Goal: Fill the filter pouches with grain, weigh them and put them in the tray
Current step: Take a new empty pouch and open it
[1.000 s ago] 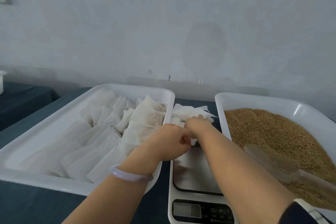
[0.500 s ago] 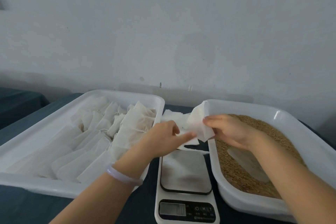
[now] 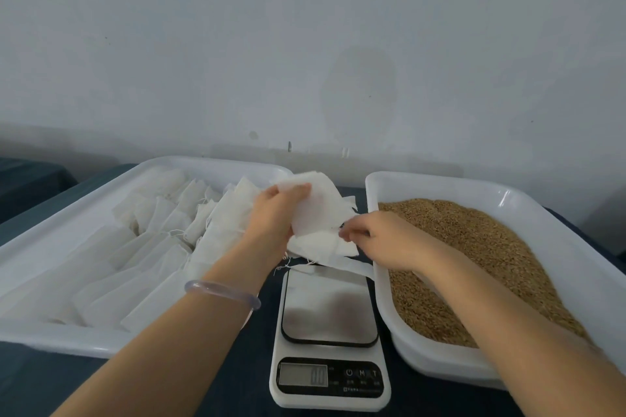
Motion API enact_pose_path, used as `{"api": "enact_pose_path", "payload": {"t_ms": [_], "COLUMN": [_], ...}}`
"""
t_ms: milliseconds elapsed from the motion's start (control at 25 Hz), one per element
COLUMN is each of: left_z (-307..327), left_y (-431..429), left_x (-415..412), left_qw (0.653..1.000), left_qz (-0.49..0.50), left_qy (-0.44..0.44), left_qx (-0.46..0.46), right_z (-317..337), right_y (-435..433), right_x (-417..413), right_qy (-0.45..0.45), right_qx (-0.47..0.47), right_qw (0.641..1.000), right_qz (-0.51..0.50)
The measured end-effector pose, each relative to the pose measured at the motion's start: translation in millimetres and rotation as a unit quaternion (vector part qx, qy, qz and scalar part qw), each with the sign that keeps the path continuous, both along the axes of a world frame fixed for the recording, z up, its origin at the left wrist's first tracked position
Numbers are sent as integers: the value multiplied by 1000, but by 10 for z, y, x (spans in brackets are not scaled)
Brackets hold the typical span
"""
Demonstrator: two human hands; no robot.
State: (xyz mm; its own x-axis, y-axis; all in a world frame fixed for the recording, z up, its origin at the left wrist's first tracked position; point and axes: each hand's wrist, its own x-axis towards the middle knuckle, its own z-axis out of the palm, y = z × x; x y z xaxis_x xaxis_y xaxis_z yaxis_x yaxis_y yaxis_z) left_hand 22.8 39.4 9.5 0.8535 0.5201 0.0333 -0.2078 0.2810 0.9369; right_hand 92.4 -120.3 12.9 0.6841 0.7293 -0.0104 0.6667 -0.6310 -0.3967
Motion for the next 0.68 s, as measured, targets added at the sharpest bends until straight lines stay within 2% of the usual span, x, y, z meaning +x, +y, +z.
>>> {"api": "enact_pose_path", "payload": {"t_ms": [80, 160, 240, 360, 520, 600, 680], "left_z": [6, 10, 7, -2, -35, -29, -24], "left_y": [2, -10, 2, -1, 19, 22, 19], "left_x": [-14, -48, -74, -78, -100, -115, -116], "left_qw": [999, 998, 998, 998, 997, 997, 997], "left_qz": [46, 44, 45, 49, 0, -14, -14], "left_qy": [21, 32, 41, 44, 40, 38, 42], "left_qx": [18, 26, 12, 13, 63, 64, 57], "right_z": [0, -47, -146, -272, -291, -299, -301], "right_y": [216, 447, 615, 689, 598, 571, 570], "right_x": [1, -12, 24, 95, 166, 211, 228], "right_qy": [-45, -45, -55, -99, -177, -240, -306], "right_qx": [-188, -280, -318, -306, -121, -78, -81], "right_qw": [981, 958, 945, 946, 973, 963, 945], "right_qz": [35, 48, 44, 31, -86, -97, -78]}}
